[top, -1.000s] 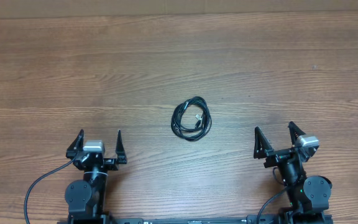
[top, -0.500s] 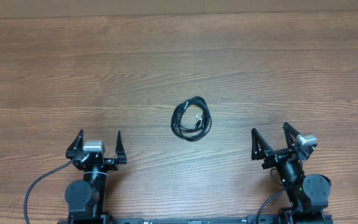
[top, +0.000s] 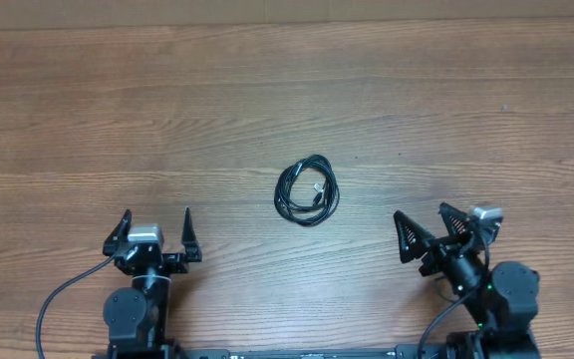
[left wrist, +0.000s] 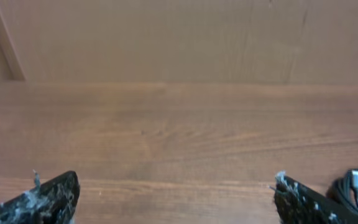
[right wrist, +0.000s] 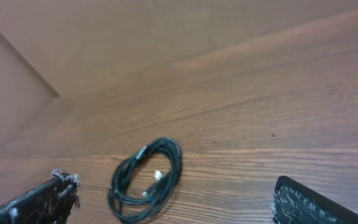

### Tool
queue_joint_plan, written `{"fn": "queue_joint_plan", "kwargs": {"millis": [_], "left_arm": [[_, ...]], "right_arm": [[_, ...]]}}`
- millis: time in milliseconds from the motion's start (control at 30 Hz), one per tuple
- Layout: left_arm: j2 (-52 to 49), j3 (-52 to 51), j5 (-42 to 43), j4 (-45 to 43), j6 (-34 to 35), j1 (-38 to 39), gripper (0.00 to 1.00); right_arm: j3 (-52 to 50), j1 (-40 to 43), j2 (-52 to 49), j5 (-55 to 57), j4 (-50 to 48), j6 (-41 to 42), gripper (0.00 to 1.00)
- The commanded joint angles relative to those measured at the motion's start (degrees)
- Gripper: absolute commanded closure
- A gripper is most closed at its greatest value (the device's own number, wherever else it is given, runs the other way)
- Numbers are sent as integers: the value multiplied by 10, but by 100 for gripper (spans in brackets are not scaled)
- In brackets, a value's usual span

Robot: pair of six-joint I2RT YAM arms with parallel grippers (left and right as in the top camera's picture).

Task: Untangle cables
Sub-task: 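Reach both grippers toward the coiled black cable bundle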

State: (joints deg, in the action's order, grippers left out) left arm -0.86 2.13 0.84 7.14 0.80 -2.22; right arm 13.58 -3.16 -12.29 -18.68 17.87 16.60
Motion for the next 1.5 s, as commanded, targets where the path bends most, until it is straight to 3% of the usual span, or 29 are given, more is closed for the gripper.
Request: {"fn": "queue_joint_plan", "kwargs": {"millis": [0, 333, 533, 600, 733, 900, 1033, 1100, 1233, 1467], "left_arm": [[-13, 65, 9, 22, 12, 4, 0], [-261, 281, 83, 78, 11, 4, 0], [-491, 526, 128, 246, 11, 19, 0], [-587, 634, 128, 323, 11, 43, 0], [-710, 757, 128, 403, 11, 92, 0], [-816, 795, 134, 409, 13, 166, 0], [-879, 794, 213, 395, 49, 214, 0], [-915, 794, 210, 366, 50, 231, 24], [-986, 794, 124, 351, 145, 254, 45], [-1107, 795, 88, 348, 198, 277, 54]], "right_arm": [[78, -5, -27, -5, 23, -5, 0], [246, -5, -123, 39, 150, -52, 0], [376, -5, -258, 78, 267, -66, 0], [433, -5, -322, 87, 306, -69, 0], [499, -5, -404, 85, 336, -69, 0], [510, -5, -478, 50, 329, -44, 0], [510, -5, -536, 10, 329, -44, 0], [510, -5, -565, 9, 328, -44, 4], [510, -5, -605, 10, 329, -19, 9], [510, -5, -617, 10, 329, -14, 11]]}}
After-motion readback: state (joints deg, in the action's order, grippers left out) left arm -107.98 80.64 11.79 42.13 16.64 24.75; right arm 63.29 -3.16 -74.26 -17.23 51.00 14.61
